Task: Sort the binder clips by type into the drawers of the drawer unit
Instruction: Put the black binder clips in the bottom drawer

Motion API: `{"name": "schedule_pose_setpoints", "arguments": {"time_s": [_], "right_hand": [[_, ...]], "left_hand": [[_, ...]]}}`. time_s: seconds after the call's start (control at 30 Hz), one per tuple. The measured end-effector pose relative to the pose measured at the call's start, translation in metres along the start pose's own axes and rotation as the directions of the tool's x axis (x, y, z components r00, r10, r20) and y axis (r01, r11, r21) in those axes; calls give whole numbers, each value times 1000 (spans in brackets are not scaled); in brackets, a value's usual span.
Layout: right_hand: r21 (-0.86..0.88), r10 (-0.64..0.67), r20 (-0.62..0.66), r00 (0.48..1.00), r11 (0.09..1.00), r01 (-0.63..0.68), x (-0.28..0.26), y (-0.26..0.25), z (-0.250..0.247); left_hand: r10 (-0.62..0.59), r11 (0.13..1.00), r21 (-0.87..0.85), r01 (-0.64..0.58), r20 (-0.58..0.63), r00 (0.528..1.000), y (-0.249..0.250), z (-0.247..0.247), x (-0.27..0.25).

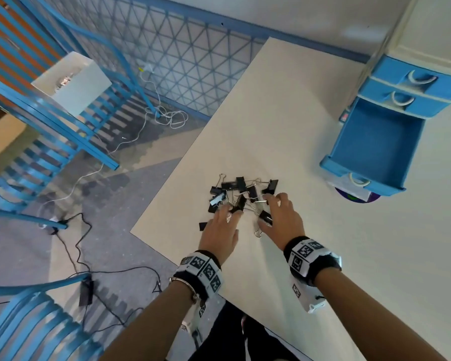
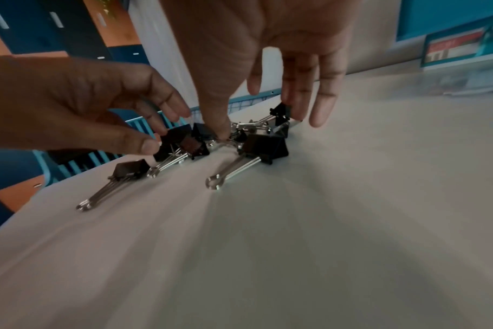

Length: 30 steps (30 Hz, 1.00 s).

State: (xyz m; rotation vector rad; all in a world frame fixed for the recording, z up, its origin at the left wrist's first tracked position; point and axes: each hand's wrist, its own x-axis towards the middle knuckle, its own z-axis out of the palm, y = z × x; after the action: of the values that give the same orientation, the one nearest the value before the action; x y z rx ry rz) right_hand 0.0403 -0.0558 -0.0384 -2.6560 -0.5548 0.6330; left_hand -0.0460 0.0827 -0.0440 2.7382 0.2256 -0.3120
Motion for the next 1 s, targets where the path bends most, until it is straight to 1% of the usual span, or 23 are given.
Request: {"name": "schedule_pose_setpoints", "arguments": {"time_s": [0.1, 0.2, 0.3, 0.4, 0.5, 0.6, 0.7, 0.87, 1.0], "right_hand": [[38, 100, -89, 991, 995, -97, 10, -7, -3], [4, 134, -83, 988, 991, -134, 22, -12, -6], [-29, 157, -52, 986, 987, -159, 33, -15, -9], [-72, 167, 27, 986, 984, -165, 42, -14, -11], [-106, 167, 85, 982, 982, -158, 46, -11, -11], [-37, 180, 87, 980, 983, -177, 46, -8, -9], [27, 208, 62, 976, 977, -210, 46, -9, -8], [79, 259, 69, 963, 961, -264, 45, -9, -12], [161, 282, 50, 958, 944, -287, 42, -8, -16]], "left_hand": [[-10, 1000, 6, 10, 22, 1000, -10, -2, 14], [9, 1000, 25, -11, 79, 997, -15, -3, 23], [38, 997, 58, -46, 135, 990, -15, -4, 30], [73, 987, 131, -93, 153, 986, -14, -6, 39], [67, 980, 175, -98, 176, 982, -13, -7, 47], [41, 982, 173, -79, 210, 977, -8, -9, 51], [30, 982, 177, -69, 212, 977, -2, -9, 53], [69, 981, 163, -102, 197, 978, 2, -8, 56], [103, 978, 161, -134, 187, 977, -1, -10, 56]]}}
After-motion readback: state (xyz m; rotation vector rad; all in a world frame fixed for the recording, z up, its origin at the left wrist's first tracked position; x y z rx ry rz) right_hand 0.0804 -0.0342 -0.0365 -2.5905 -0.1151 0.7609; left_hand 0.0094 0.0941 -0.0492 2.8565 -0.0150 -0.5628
